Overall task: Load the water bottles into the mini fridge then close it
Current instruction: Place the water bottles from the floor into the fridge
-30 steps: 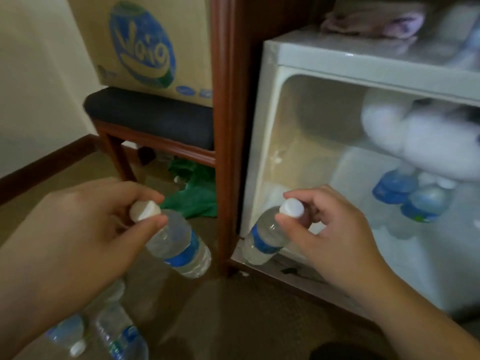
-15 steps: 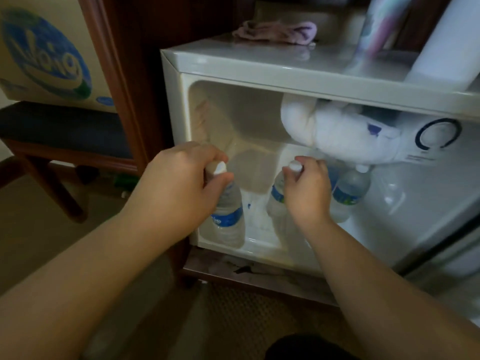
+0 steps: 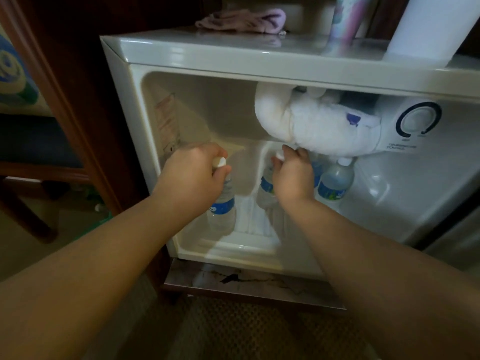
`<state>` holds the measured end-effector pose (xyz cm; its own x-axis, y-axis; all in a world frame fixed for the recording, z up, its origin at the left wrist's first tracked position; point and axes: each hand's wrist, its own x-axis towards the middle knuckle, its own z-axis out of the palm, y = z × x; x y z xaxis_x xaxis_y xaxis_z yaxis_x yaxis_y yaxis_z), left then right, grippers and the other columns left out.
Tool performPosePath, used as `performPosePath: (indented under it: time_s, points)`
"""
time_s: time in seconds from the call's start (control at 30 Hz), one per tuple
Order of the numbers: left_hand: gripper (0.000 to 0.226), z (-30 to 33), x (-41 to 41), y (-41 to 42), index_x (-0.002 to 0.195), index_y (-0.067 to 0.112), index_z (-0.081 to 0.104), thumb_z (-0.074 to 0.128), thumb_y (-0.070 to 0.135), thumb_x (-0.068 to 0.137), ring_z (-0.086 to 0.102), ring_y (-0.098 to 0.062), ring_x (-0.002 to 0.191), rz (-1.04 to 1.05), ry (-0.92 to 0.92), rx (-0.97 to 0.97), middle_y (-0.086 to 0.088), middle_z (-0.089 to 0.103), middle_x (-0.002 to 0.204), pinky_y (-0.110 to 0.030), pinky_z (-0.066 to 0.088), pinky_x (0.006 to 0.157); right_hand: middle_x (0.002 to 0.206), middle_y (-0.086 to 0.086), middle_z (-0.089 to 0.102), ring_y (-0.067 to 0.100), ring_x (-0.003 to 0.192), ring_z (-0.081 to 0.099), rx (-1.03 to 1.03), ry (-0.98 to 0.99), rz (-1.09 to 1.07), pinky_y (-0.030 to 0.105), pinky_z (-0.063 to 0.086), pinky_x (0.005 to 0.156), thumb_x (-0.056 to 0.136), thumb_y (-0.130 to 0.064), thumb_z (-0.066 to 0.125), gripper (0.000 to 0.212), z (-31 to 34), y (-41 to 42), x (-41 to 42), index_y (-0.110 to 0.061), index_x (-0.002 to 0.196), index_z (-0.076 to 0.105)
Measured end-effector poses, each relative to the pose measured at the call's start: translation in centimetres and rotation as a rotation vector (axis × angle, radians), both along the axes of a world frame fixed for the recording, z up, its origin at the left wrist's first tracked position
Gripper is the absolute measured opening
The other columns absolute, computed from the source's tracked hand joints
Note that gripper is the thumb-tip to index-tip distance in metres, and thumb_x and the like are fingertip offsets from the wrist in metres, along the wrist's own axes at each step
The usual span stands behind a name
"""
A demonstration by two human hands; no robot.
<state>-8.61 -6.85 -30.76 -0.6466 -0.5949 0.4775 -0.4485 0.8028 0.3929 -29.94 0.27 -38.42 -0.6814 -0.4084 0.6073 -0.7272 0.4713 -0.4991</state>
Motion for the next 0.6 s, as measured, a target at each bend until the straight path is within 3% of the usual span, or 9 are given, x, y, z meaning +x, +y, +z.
performPosePath:
  time_s: [0.27, 0.47, 0.6]
  points:
    - [0.031, -0.4, -4.0, -1.5, 0.121, 0.019, 0.072, 0.065, 0.035, 0.096, 0.068, -0.028, 0.097, -0.024, 0.000, 0.004, -0.007, 0.073, 0.107, -0.038, 0.055, 0.088, 0.085, 0.028, 0.068, 0.043, 0.082, 0.066, 0.053, 0.221, 0.005, 0.042, 0.056, 0.072, 0.081, -0.003, 0.077, 0.015, -0.2, 0.8, -1.1, 0.005, 0.092, 0.071]
    - [0.033, -1.2, -7.0, -1.5, 0.129, 0.016, 0.070, 0.061, 0.031, 0.100, 0.067, -0.031, 0.109, -0.039, -0.038, 0.051, -0.009, 0.073, 0.118, -0.035, 0.051, 0.094, 0.085, 0.028, 0.069, 0.044, 0.078, 0.068, 0.184, 0.276, -0.012, 0.044, 0.058, 0.076, 0.066, 0.010, 0.081, 0.028, -0.4, 1.2, -2.5, 0.008, 0.093, 0.070]
    - [0.032, -2.7, -8.5, -2.0, 0.127, 0.018, 0.068, 0.060, 0.033, 0.100, 0.067, -0.030, 0.104, -0.056, -0.077, 0.031, -0.008, 0.071, 0.120, -0.032, 0.050, 0.087, 0.092, 0.027, 0.070, 0.044, 0.086, 0.067, 0.217, 0.215, 0.005, 0.044, 0.055, 0.080, 0.074, 0.003, 0.079, 0.028, -0.6, 1.1, -3.5, 0.006, 0.100, 0.070]
